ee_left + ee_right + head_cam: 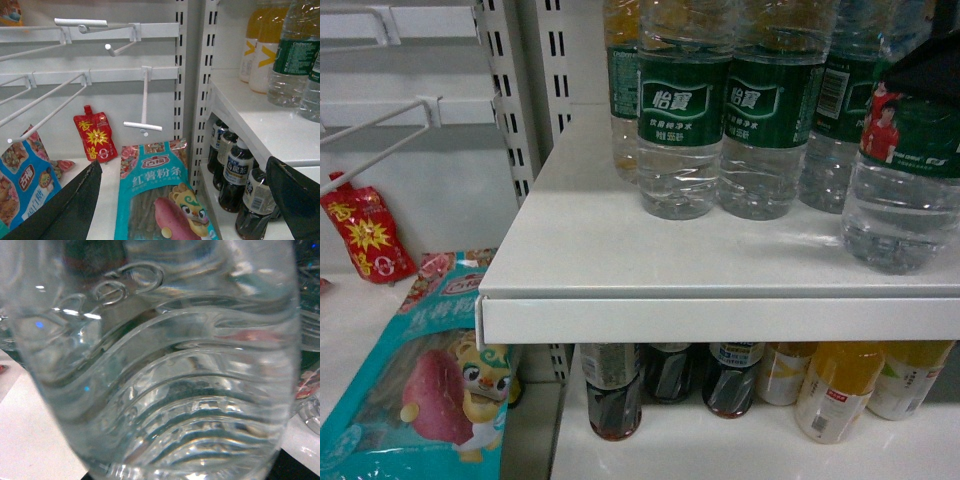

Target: Move water from second to third shelf

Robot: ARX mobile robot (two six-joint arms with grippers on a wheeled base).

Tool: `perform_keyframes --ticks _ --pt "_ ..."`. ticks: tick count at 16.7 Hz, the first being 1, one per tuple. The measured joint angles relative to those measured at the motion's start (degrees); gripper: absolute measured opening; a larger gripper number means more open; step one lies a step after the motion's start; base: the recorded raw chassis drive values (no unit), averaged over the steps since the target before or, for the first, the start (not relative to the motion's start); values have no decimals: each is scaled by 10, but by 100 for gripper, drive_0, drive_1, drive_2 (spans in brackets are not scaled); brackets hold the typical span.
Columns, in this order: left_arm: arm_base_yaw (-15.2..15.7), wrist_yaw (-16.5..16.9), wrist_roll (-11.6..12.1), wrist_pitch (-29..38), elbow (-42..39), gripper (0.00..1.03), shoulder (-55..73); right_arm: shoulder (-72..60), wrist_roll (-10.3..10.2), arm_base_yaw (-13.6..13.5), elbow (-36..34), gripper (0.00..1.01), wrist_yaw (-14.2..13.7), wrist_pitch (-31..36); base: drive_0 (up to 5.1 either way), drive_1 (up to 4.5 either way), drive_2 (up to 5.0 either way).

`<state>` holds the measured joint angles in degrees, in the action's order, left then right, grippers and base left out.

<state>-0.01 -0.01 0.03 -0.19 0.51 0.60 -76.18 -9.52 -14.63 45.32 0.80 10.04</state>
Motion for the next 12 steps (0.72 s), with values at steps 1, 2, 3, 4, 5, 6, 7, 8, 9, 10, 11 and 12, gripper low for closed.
perform_keyframes --ticks 1,2,3,4,5,6,7,8,9,10,11,12 --pt "0 0 0 0 0 98 0 -5 -1 -1 2 40 -3 4 0 0 0" --pt "0 0 0 0 0 98 0 -8 -2 -2 6 40 -5 8 0 0 0" --pt "0 0 0 0 0 98 0 -13 -2 -4 9 40 -10 12 0 0 0" --pt "0 0 0 0 0 98 0 -23 -4 -4 14 40 -14 16 0 0 0" --pt "0 0 0 0 0 98 0 -33 -6 -4 16 40 -16 21 0 0 0" --pt "0 0 0 0 0 98 0 -34 -10 -4 18 40 -16 20 0 0 0" --pt "0 0 0 0 0 98 0 -38 -14 -3 19 40 -16 23 0 0 0" --pt "0 0 0 0 0 98 0 -42 -16 -3 19 40 -17 29 0 0 0" --pt "0 0 0 0 0 98 0 -42 -17 0 19 40 -16 30 0 0 0" --pt "0 0 0 0 0 98 0 -42 -19 0 19 40 -17 32 0 0 0" --pt "0 0 0 0 0 98 0 -42 -19 1 18 40 -17 33 0 0 0" --pt "0 0 0 0 0 98 0 -42 -19 2 17 40 -19 33 0 0 0"
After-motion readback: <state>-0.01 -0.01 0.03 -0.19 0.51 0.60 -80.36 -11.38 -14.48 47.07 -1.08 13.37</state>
